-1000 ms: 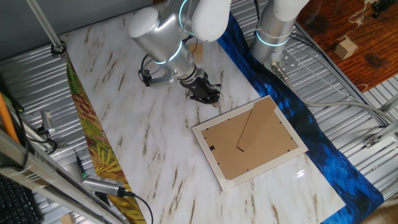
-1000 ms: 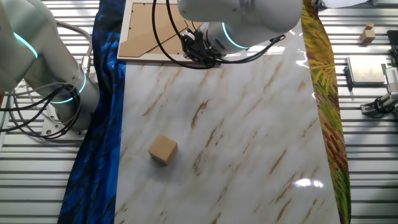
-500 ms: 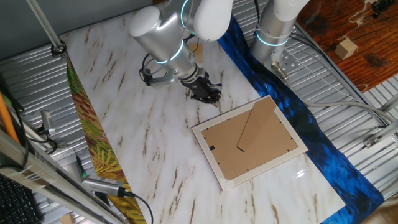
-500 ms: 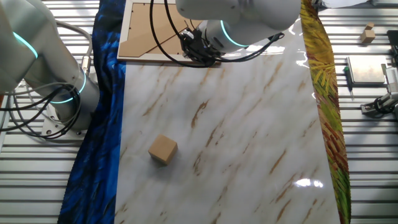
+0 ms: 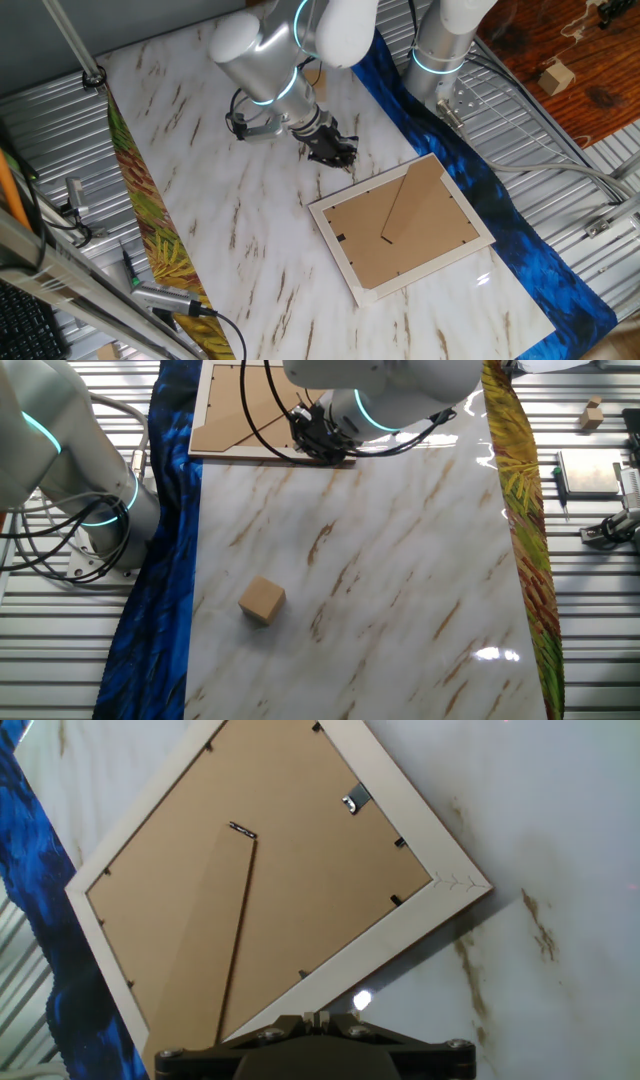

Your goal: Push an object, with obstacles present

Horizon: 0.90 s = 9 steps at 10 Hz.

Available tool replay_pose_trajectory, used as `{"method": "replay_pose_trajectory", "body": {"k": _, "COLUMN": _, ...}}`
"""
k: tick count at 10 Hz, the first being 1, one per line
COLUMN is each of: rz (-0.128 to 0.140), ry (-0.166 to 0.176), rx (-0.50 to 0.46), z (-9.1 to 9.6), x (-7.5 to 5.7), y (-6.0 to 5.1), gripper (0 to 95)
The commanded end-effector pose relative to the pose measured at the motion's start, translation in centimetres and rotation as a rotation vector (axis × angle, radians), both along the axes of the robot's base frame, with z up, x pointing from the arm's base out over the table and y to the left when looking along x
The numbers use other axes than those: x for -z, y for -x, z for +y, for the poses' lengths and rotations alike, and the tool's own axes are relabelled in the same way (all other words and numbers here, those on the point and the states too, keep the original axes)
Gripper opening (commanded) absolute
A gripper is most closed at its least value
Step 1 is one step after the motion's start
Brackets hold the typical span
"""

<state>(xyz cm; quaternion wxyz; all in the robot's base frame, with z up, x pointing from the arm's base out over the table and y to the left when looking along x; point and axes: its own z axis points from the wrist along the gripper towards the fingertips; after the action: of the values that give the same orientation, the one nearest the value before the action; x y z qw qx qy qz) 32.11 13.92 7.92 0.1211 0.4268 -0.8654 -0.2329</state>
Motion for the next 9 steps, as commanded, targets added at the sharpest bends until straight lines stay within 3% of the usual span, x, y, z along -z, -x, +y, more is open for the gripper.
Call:
{"method": "replay_pose_trajectory", "body": {"k": 1, "rz": 0.001, "ry": 0.001, "rx": 0.001, "z": -0.02, "x": 0.07, "y": -0.01, "gripper": 0.0}}
{"method": "replay_pose_trajectory", "body": {"k": 4, "rz": -0.003, "ry": -0.001, "rx": -0.012, "z": -0.02, "x": 0.07, "y": -0.01, "gripper": 0.0}}
{"method": "replay_pose_trajectory", "body": {"k": 9, "rz": 0.013, "ry": 0.023, "rx": 0.035, "z": 0.16, "x": 0.08, "y": 0.07, "gripper": 0.0}}
